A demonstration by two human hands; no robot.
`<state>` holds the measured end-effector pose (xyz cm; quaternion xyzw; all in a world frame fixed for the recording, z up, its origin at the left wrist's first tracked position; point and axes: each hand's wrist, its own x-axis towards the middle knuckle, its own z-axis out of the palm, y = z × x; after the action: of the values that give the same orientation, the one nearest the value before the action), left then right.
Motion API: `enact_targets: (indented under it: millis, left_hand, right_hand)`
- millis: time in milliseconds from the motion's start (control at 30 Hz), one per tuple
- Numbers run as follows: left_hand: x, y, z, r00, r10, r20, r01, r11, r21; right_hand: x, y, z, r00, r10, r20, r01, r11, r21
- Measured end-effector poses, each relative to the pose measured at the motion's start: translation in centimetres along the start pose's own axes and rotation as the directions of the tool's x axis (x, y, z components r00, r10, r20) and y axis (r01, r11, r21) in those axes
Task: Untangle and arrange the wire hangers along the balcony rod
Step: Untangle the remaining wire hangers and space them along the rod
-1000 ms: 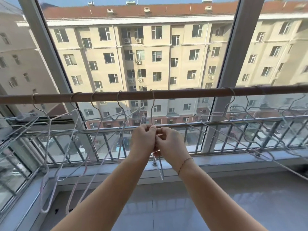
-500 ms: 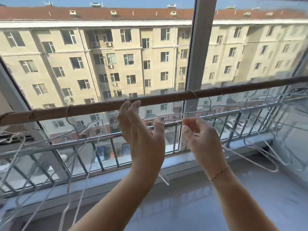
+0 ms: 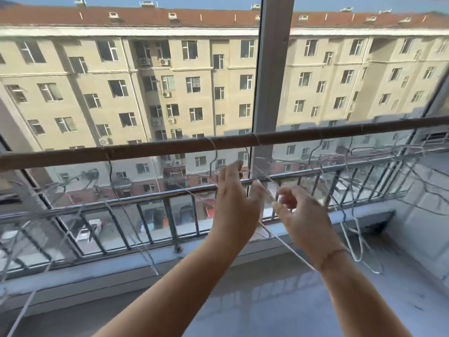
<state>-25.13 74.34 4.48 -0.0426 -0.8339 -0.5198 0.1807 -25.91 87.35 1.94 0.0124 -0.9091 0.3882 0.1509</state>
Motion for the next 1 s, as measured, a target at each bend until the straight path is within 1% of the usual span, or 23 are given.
enact_targets:
  millis: [67,133,200,233,300,367,467,533,600,700,800,867,900,933,1000]
  left_hand:
    - [1.2,-0.3,2.0,0.974,-0.215,0.077,0.219,0.975,-0.048]
    - [1.9,-0.5,3.5,0.923,-0.367,0.115,0.379,0.920,-0.098]
    - [2.1,-0.5,4.7,0.903,-0.416,0.110,0.430,0.884,-0.183]
    - [2.3,-0.3,5.1,0.899,-0.424,0.105,0.437,0.868,-0.237]
    - [2.8,-0.1,5.7,0.893,-0.438,0.098,0.445,0.835,-0.322]
    - [3.7,0.3,6.0,0.900,-0.427,0.089,0.427,0.821,-0.380]
    - [5.5,0.7,6.2,0.898,-0.437,0.055,0.412,0.790,-0.454]
    - [6.3,0.7,6.4,0.876,-0.481,0.041,0.429,0.737,-0.522]
    - [7.0,0.4,6.6,0.836,-0.547,0.047,0.478,0.683,-0.552]
    - [7.0,-0.6,7.2,0.773,-0.629,0.083,0.567,0.627,-0.534]
    - [5.9,-1.5,8.1,0.713,-0.693,0.110,0.635,0.571,-0.520]
    - [4.8,-1.9,8.5,0.704,-0.699,0.122,0.662,0.585,-0.468]
    - [4.2,-2.1,8.5,0.713,-0.688,0.133,0.668,0.609,-0.427]
    - [3.5,-2.2,8.5,0.725,-0.673,0.147,0.669,0.636,-0.386]
    - [2.3,-2.7,8.3,0.744,-0.646,0.173,0.663,0.680,-0.313]
  right_hand:
    - [0.3,1.2,-0.8,0.987,0.008,0.160,-0.034,0.987,0.160]
    - [0.6,2.3,-1.2,0.954,0.000,0.299,-0.112,0.927,0.357]
    - [1.0,3.0,-1.3,0.919,-0.031,0.394,-0.186,0.845,0.502]
    - [1.3,3.1,-1.3,0.909,-0.060,0.413,-0.195,0.815,0.546]
    - [2.3,3.0,-1.3,0.903,-0.114,0.413,-0.176,0.779,0.601]
    - [3.4,2.5,-1.1,0.907,-0.126,0.401,-0.177,0.751,0.636]
    - [5.1,1.6,-0.4,0.916,-0.106,0.386,-0.190,0.732,0.654]
    - [5.7,1.4,0.1,0.912,-0.108,0.396,-0.190,0.746,0.639]
    - [5.3,2.0,0.5,0.906,-0.082,0.416,-0.208,0.768,0.605]
    - [3.7,3.9,0.9,0.892,-0.034,0.451,-0.254,0.787,0.562]
    - [2.2,5.9,1.0,0.845,-0.011,0.535,-0.319,0.793,0.519]
    - [1.8,6.7,0.9,0.821,-0.013,0.571,-0.327,0.809,0.488]
    - [1.8,7.0,1.0,0.829,-0.008,0.560,-0.315,0.819,0.479]
    - [1.9,7.3,1.1,0.851,-0.002,0.526,-0.283,0.841,0.462]
    - [2.4,7.8,1.4,0.908,-0.019,0.418,-0.152,0.916,0.372]
